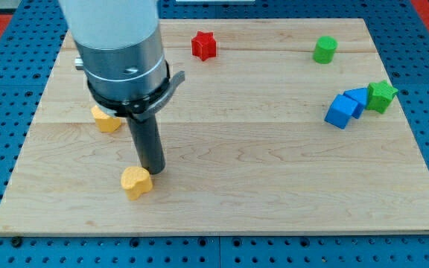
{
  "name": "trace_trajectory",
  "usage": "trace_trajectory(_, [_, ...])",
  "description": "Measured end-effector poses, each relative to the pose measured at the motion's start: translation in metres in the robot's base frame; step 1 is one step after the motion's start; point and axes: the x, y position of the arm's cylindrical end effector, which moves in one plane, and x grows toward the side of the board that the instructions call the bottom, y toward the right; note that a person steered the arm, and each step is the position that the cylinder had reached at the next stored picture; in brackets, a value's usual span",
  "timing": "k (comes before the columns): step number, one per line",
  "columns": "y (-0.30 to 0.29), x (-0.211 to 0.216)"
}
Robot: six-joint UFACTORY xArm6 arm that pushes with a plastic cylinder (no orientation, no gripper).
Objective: Move the yellow heart bottom of yellow hexagon
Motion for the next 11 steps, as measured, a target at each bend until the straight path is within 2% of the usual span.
trace_trajectory(2, [-0.029, 0.0])
trace_trajectory(4, [0.075, -0.011])
trace_trajectory(5, [0.075, 0.038])
trace_trajectory(7, [0.061, 0.039])
trace_trajectory(11, [-0.025, 0.039])
